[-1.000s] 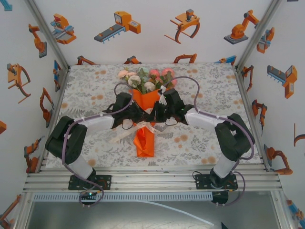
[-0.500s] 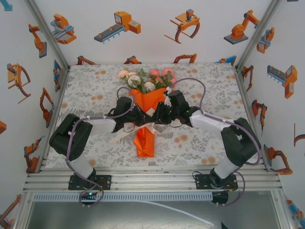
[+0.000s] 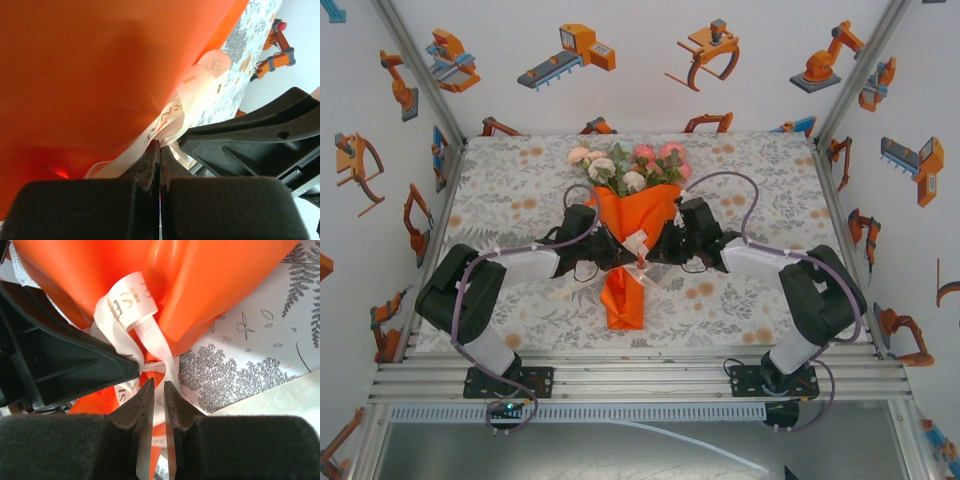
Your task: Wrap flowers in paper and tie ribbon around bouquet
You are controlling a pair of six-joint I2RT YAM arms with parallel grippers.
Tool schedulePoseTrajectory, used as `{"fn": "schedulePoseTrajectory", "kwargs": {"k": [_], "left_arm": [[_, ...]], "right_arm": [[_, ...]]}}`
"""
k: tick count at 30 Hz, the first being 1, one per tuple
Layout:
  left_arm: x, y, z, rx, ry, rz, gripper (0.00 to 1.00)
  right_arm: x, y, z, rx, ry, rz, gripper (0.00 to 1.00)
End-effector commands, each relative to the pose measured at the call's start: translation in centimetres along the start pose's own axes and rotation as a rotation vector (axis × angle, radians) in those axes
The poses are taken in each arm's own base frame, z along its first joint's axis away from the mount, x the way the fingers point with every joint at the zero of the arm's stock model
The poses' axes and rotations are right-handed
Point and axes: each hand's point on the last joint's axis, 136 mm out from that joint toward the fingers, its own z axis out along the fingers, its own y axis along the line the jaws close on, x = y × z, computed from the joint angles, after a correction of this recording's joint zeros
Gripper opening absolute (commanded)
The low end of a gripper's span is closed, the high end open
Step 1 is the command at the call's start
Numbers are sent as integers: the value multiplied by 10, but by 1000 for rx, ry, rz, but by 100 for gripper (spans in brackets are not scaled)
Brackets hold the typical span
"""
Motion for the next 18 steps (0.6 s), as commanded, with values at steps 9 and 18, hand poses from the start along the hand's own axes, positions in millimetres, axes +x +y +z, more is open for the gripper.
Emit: {"fn": "schedulePoseTrajectory", "kwargs": {"k": [9, 18], "left_arm": [[-10, 1, -6, -59, -26, 78, 0], [-13, -7, -5, -38, -31, 73, 0]], "right_arm": [[-12, -13, -29, 4, -151, 27, 32], [3, -44, -10, 42, -127, 96, 20]]}}
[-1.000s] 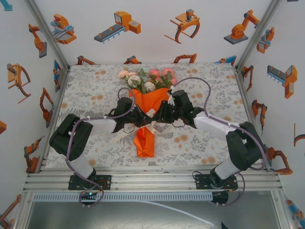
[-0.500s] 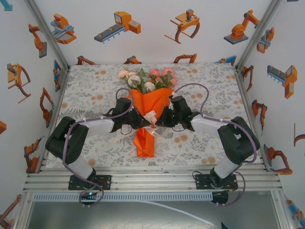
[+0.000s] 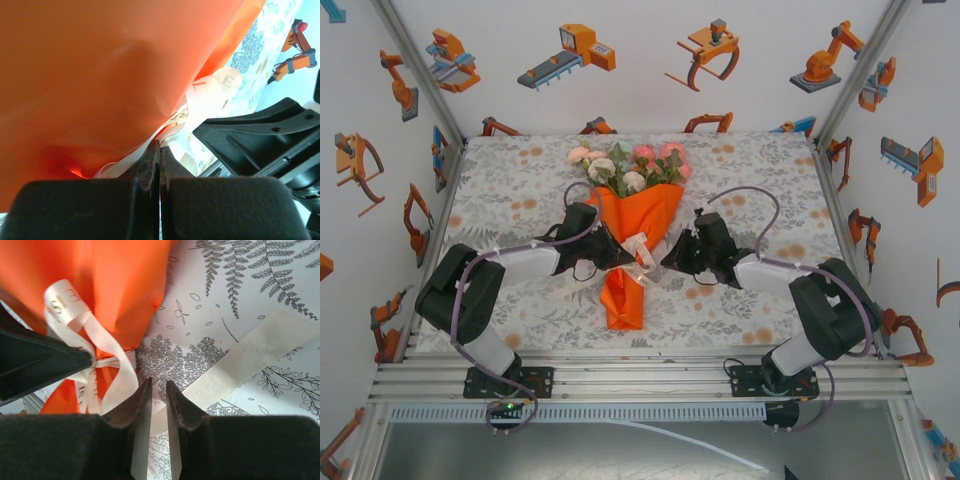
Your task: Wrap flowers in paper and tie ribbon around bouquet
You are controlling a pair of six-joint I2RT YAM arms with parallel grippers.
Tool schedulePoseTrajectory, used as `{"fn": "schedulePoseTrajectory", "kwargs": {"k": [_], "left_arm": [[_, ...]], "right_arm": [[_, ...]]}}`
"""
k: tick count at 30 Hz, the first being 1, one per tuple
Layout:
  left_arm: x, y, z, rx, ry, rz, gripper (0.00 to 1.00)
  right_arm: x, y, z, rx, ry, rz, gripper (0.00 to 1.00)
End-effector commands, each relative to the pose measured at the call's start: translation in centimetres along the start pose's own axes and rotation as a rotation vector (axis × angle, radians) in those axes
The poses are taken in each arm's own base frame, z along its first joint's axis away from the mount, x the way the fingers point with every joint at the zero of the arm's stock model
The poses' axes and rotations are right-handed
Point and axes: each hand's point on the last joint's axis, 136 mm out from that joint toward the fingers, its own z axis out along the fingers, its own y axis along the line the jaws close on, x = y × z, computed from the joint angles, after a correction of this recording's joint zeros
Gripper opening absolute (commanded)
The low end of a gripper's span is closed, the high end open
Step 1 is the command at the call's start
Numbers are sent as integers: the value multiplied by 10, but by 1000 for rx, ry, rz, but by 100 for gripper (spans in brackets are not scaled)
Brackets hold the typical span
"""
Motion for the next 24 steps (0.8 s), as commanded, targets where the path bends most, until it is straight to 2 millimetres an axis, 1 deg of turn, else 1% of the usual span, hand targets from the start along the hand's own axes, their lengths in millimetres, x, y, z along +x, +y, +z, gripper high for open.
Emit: {"fn": "schedulePoseTrajectory", "kwargs": {"k": [1, 2, 5, 7, 9, 13, 15, 18, 21, 24], "left_arm": [[-9, -11, -4, 14, -18, 27, 0], [-10, -12, -5, 15, -21, 28, 0], [-11, -12, -4, 11, -22, 27, 0], [-11, -11, -3, 3, -23, 25, 0], [-11, -8, -2, -6, -21, 25, 0], [-10, -4, 0, -19, -19, 22, 0], [-9, -3, 0, -21, -19, 20, 0], [-10, -4, 0, -15, -21, 19, 0], [-12, -7, 0, -8, -22, 21, 0], [-13, -8, 1, -2, -20, 20, 0]], "right_arm": [[-1, 4, 14, -46, -5, 26, 19], [2, 8, 19, -72, 6, 23, 18], [7, 33, 27, -174, 33, -3, 18], [7, 51, 29, -229, 37, -22, 18], [5, 60, 29, -256, 22, -33, 18], [-6, 63, 24, -253, -30, -41, 19], [-7, 68, 24, -277, -32, -47, 19], [0, 82, 26, -345, 10, -50, 19], [9, 86, 31, -364, 54, -54, 20], [8, 88, 31, -378, 43, -44, 22]]}}
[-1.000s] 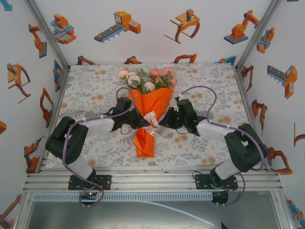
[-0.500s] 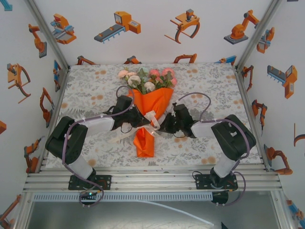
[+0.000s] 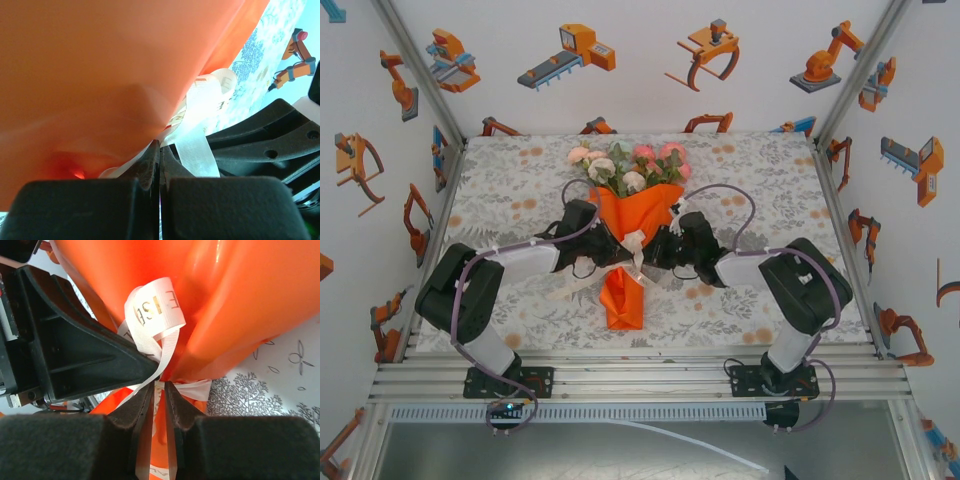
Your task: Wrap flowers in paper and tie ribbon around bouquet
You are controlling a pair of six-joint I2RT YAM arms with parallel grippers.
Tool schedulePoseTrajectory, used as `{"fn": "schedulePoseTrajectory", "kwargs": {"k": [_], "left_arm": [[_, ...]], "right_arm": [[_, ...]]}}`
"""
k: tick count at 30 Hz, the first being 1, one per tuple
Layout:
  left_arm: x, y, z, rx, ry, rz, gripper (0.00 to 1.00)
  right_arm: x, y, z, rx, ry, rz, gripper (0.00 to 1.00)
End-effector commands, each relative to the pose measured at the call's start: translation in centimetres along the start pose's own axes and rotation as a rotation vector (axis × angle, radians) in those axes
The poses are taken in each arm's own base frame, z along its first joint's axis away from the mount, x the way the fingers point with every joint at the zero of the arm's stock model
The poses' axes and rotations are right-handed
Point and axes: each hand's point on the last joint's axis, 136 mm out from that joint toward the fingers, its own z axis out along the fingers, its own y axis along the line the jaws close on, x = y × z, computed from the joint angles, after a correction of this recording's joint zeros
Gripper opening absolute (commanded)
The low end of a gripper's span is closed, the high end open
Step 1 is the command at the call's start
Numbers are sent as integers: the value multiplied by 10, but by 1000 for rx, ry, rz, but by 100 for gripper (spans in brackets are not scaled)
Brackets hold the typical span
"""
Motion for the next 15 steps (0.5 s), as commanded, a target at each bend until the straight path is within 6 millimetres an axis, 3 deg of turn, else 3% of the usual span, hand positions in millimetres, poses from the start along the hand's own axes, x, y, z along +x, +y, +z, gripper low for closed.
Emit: {"fn": "schedulePoseTrajectory", "kwargs": {"k": [1, 8, 15], "left_arm": [[-4, -8, 3, 17, 4, 21, 0], [-5, -14, -2, 39, 1, 19, 0], [-9, -19, -5, 76, 1, -26, 0]], "right_arm": [[-5, 20, 5, -79, -13, -13, 22], [-6, 20, 15, -91, 8, -8, 30], [-4, 38, 11, -171, 30, -47, 26]]}}
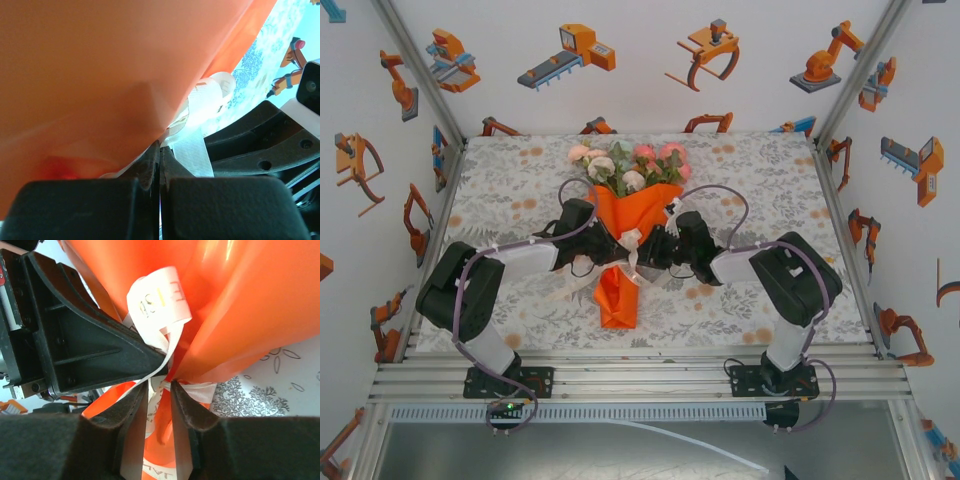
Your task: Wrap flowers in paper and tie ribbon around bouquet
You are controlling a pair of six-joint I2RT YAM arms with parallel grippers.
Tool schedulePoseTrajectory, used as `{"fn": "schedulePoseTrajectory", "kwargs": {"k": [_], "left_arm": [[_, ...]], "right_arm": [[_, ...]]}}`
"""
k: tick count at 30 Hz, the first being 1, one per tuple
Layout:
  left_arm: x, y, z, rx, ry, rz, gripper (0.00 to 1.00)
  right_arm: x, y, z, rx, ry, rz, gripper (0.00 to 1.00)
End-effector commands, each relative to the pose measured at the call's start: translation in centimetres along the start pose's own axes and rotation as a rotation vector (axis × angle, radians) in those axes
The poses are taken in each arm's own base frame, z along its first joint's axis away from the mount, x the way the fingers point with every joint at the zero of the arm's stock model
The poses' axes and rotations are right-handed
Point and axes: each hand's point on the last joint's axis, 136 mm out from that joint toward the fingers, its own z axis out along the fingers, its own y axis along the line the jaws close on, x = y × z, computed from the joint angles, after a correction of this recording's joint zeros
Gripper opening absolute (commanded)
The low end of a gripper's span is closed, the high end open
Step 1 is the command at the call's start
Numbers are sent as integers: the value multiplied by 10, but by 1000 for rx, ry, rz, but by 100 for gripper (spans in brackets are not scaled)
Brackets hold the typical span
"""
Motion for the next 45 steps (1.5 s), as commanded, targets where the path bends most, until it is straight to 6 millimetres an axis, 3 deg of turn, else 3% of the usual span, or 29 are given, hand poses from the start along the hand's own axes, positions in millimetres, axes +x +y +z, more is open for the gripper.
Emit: {"fn": "schedulePoseTrajectory", "kwargs": {"k": [1, 4, 8, 13, 21, 27, 33, 37, 42, 45], "left_arm": [[-2, -23, -6, 87, 12, -20, 0], [-3, -28, -8, 124, 9, -51, 0], [-1, -35, -12, 162, 25, -70, 0], [1, -31, -16, 152, 25, -75, 0], [5, -31, -12, 156, 48, -91, 0], [8, -27, -7, 128, 84, -96, 0], [16, -10, -1, 55, 126, -121, 0], [14, -12, -3, 63, 122, -119, 0], [-8, -24, -25, 91, 37, -75, 22], [-18, -37, -40, 114, 3, -13, 31]], "right_arm": [[-9, 34, 0, -110, -15, -71, 26], [-9, 37, -4, -113, -22, -92, 26], [-15, 32, -4, -89, -54, -93, 34], [-32, 19, -6, -35, -128, -68, 34], [-47, 28, -10, -38, -179, -101, 33], [-52, 37, -9, -72, -186, -131, 19], [-51, 36, -8, -79, -191, -132, 5], [-49, 33, -10, -70, -194, -133, 0], [-45, 27, -12, -56, -192, -134, 0], [-43, 24, -11, -50, -187, -129, 0]]}}
